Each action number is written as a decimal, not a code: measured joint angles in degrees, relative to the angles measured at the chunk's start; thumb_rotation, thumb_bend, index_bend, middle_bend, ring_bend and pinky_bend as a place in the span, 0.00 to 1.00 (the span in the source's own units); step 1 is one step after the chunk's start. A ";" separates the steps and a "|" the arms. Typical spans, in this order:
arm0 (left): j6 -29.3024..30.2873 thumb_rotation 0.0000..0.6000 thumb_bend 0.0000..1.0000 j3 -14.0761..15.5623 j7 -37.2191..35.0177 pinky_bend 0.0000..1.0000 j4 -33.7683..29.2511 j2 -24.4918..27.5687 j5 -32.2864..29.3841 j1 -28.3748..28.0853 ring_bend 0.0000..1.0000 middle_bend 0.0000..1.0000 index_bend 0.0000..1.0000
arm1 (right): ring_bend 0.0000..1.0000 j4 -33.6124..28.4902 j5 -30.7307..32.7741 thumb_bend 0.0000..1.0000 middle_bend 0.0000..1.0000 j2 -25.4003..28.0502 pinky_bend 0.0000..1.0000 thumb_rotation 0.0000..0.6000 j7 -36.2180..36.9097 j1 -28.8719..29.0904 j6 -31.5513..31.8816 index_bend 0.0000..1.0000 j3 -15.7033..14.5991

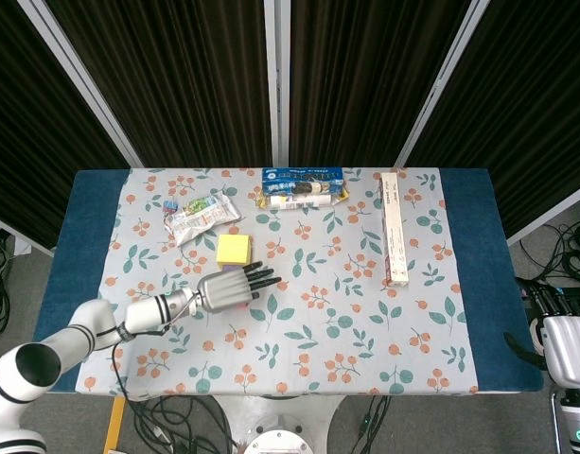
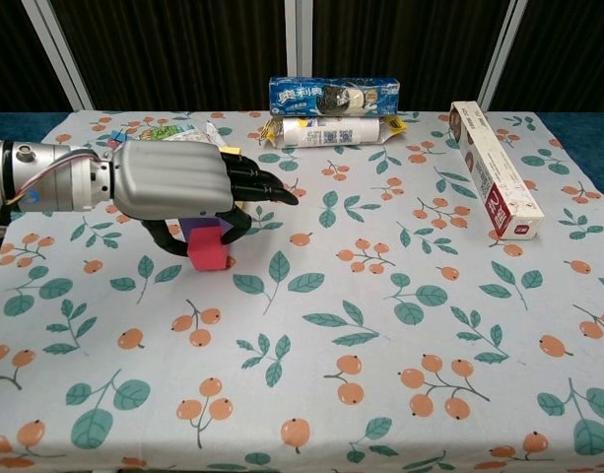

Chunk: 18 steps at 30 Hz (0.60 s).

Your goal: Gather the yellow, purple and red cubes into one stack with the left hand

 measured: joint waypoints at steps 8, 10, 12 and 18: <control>-0.29 1.00 0.26 0.43 0.03 0.16 0.44 -0.06 -0.92 -0.05 0.05 0.06 0.53 | 0.17 0.07 -0.14 0.12 0.18 -0.02 0.27 1.00 0.17 -0.25 0.33 0.13 0.00; -0.26 1.00 0.26 0.51 0.10 0.16 0.21 0.10 -1.20 -0.03 0.05 0.06 0.53 | 0.17 0.08 -0.20 0.12 0.18 -0.02 0.27 1.00 0.23 -0.27 0.33 0.13 -0.01; -0.32 1.00 0.26 0.63 0.42 0.16 0.02 0.15 -1.33 0.01 0.05 0.06 0.53 | 0.17 0.07 -0.22 0.12 0.18 -0.02 0.27 1.00 0.24 -0.29 0.33 0.13 -0.02; -1.02 1.00 0.25 1.03 1.16 0.16 -0.57 0.33 -1.81 0.08 0.05 0.05 0.52 | 0.17 -0.02 -0.48 0.12 0.18 0.03 0.27 1.00 0.21 -0.54 0.67 0.13 -0.13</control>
